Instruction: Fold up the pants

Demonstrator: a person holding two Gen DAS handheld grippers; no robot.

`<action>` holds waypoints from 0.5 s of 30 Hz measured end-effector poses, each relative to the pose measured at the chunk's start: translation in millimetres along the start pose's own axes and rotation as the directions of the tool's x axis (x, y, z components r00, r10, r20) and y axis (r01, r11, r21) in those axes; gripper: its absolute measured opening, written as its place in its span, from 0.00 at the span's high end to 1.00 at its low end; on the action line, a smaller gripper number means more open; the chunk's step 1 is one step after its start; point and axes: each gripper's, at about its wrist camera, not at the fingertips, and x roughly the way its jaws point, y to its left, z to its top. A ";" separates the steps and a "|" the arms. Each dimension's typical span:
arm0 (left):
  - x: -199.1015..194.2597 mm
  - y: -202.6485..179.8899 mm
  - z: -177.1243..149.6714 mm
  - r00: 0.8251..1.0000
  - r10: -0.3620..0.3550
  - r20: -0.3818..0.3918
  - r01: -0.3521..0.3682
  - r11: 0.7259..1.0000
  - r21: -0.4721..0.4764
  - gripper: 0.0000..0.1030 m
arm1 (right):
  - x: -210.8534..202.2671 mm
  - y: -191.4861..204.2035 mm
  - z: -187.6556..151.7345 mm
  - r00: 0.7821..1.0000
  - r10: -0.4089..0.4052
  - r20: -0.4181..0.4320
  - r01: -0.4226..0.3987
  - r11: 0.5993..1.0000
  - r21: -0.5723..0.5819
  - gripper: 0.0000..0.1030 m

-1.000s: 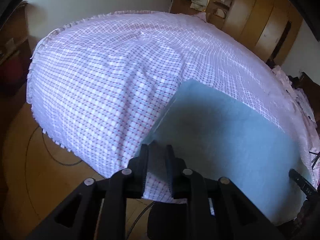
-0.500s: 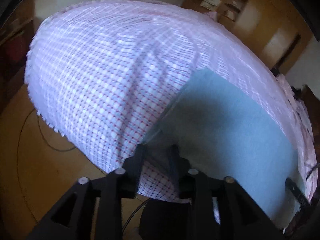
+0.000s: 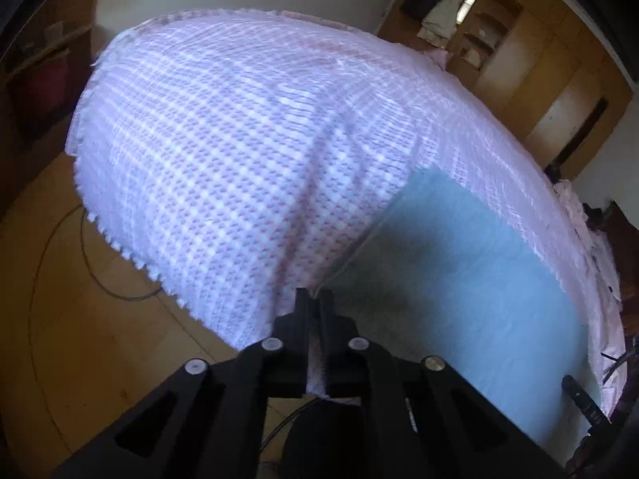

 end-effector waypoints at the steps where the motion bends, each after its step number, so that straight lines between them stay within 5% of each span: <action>1: -0.9 1.7 -0.4 1.000 -0.007 -0.001 0.007 1.000 0.000 0.97 | 0.0 -0.3 0.2 1.000 0.002 -0.001 -0.002 1.000 0.003 0.85; 6: -15.7 6.6 2.1 0.997 0.068 0.035 -0.068 0.998 0.007 1.00 | -0.2 0.1 0.4 1.000 0.003 -0.001 -0.003 1.000 0.007 0.85; 10: -25.4 -2.5 7.0 0.999 -0.019 0.033 0.019 1.000 0.012 0.98 | -8.2 -2.6 1.0 1.000 0.019 0.004 -0.020 0.999 0.042 0.85; 11: -24.6 -9.9 8.6 0.999 -0.031 0.027 0.031 0.999 0.026 0.92 | -12.8 -5.4 1.2 1.000 0.022 0.008 -0.022 0.998 0.059 0.85; 15: -26.5 -52.3 6.6 0.998 -0.056 -0.016 0.058 0.988 0.146 0.84 | -38.0 -21.5 -4.6 0.999 0.000 0.043 -0.004 0.995 0.097 0.82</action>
